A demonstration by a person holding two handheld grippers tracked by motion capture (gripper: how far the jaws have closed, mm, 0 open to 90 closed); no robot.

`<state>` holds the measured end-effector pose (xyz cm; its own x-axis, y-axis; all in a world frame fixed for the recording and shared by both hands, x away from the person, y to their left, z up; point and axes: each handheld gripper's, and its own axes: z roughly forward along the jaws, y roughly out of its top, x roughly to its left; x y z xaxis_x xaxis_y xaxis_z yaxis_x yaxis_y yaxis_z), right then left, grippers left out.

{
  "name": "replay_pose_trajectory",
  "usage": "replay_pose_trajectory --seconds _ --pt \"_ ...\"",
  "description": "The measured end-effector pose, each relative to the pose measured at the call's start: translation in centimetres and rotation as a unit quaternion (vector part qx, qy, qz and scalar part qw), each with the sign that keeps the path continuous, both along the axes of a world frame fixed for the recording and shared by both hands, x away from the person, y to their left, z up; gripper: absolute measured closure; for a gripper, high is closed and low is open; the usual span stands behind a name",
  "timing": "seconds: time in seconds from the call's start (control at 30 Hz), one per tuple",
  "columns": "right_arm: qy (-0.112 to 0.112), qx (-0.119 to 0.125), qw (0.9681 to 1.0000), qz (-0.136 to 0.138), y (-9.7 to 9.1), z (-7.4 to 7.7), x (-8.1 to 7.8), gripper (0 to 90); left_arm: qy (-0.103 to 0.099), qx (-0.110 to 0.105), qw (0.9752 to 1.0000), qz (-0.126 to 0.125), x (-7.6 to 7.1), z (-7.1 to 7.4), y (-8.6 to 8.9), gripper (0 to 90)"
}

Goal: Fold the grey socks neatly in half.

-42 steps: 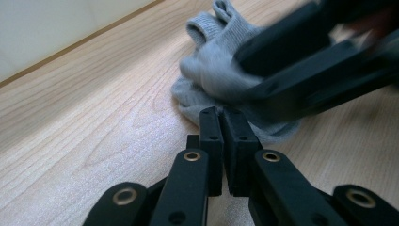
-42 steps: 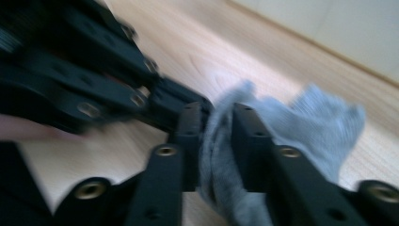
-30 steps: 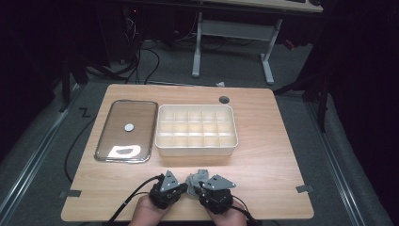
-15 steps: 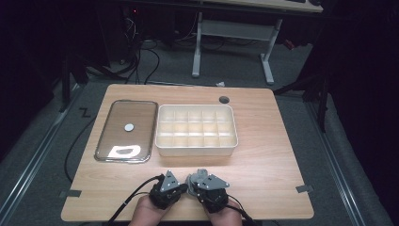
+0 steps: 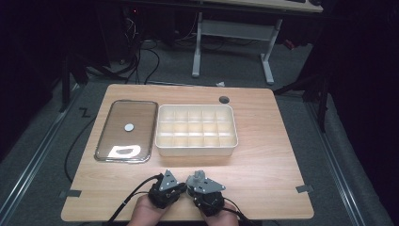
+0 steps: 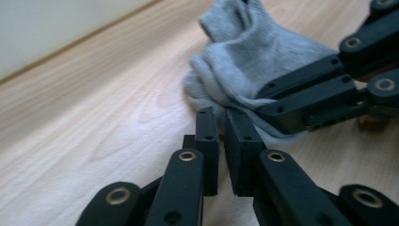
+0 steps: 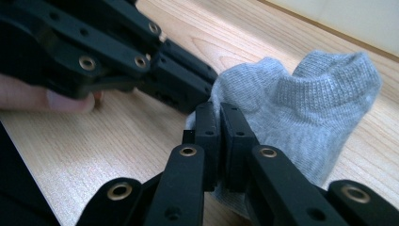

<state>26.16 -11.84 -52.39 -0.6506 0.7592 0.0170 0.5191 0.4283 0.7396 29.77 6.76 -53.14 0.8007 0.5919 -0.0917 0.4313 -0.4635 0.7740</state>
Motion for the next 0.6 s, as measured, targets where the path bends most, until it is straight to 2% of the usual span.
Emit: replay_pose_trajectory --seconds 0.1,0.13,0.17,0.2,0.23,0.43,0.6 --pt "-0.003 -0.003 1.0000 -0.002 0.1 -0.1 -0.1 87.5 -0.008 -0.026 0.9995 0.018 0.3 0.8 0.9 84.2" --pt "-0.003 -0.003 1.0000 -0.002 0.1 -0.1 -0.1 87.5 -0.012 -0.033 0.9992 0.019 0.3 1.0 1.0 84.2" --pt "-0.007 -0.004 1.0000 -0.002 0.2 -0.1 -0.1 87.5 -0.022 -0.050 0.9984 0.018 0.3 1.4 1.1 85.7" --pt "-0.007 -0.004 1.0000 -0.002 0.2 -0.1 -0.1 87.5 -0.022 -0.050 0.9984 0.018 0.3 1.4 1.1 86.1" --pt "-0.008 -0.005 1.0000 -0.002 0.2 -0.1 -0.1 87.4 -0.024 -0.059 0.9978 0.015 0.3 1.6 0.9 86.1" --pt "-0.012 -0.008 0.9999 -0.002 0.3 -0.1 -0.2 87.3 -0.006 -0.070 0.9975 -0.002 0.5 1.6 -0.4 87.2" --pt "-0.012 -0.007 0.9999 -0.002 0.3 -0.2 -0.3 87.0 0.005 -0.062 0.9981 -0.003 0.9 1.0 -0.8 88.6"
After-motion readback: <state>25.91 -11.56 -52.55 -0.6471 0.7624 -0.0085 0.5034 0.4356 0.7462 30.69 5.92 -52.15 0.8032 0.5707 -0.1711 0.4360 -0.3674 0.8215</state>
